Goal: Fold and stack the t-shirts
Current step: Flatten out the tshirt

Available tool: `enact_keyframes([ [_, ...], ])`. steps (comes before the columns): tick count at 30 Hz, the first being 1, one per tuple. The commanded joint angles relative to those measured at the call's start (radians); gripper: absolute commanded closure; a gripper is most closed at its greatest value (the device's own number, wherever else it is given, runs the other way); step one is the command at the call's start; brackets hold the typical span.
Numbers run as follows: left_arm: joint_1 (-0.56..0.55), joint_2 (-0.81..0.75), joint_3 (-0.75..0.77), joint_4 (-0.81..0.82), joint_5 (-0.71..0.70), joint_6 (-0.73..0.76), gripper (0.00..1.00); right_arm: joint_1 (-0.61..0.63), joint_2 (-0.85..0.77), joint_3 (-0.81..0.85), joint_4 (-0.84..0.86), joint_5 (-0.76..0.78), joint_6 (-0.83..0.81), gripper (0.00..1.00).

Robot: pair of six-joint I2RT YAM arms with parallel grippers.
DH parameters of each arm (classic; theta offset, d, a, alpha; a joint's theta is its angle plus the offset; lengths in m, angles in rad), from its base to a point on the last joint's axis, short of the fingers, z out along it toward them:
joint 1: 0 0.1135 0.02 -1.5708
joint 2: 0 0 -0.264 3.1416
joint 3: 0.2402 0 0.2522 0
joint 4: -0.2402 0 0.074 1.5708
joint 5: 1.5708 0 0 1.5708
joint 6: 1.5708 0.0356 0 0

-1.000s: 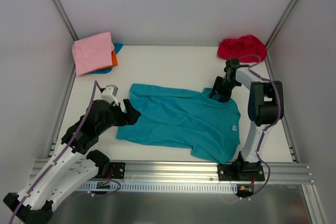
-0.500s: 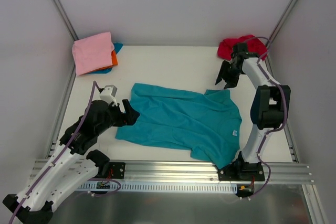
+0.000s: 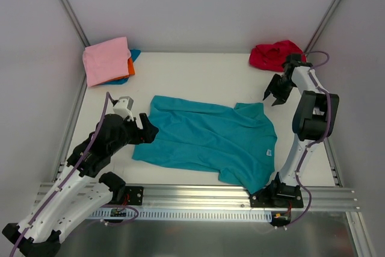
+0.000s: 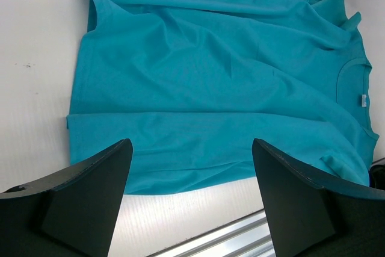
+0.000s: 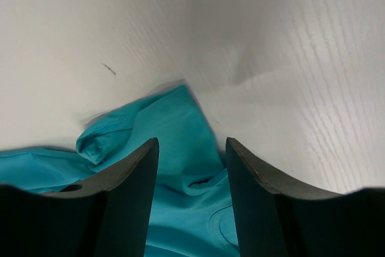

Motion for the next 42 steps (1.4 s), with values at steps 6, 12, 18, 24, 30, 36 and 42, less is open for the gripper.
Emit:
enact_keyframes([
  [6,-0.009,-0.002,0.032,-0.007,-0.02,0.024,0.18,0.0,0.043,-0.008,0.006,-0.044,0.021,0.48],
  [12,-0.009,0.007,0.029,-0.001,-0.017,0.023,0.17,0.0,0.068,-0.032,0.02,-0.069,0.027,0.48],
  [18,-0.009,0.012,0.037,-0.001,-0.017,0.027,0.17,0.0,0.086,-0.034,0.02,-0.079,0.027,0.38],
  [24,-0.01,0.007,0.035,-0.006,-0.028,0.029,0.17,0.001,0.108,-0.037,0.03,-0.092,0.033,0.44],
  [30,-0.009,0.006,0.035,-0.009,-0.032,0.032,0.17,0.001,0.121,-0.057,0.056,-0.106,0.041,0.99],
  [36,-0.009,0.007,0.017,-0.007,-0.095,0.038,0.17,0.001,0.068,-0.087,0.113,-0.086,0.054,1.0],
  [42,-0.009,0.048,0.015,0.017,-0.12,0.038,0.17,-0.005,-0.05,-0.104,0.168,-0.004,0.059,0.99],
])
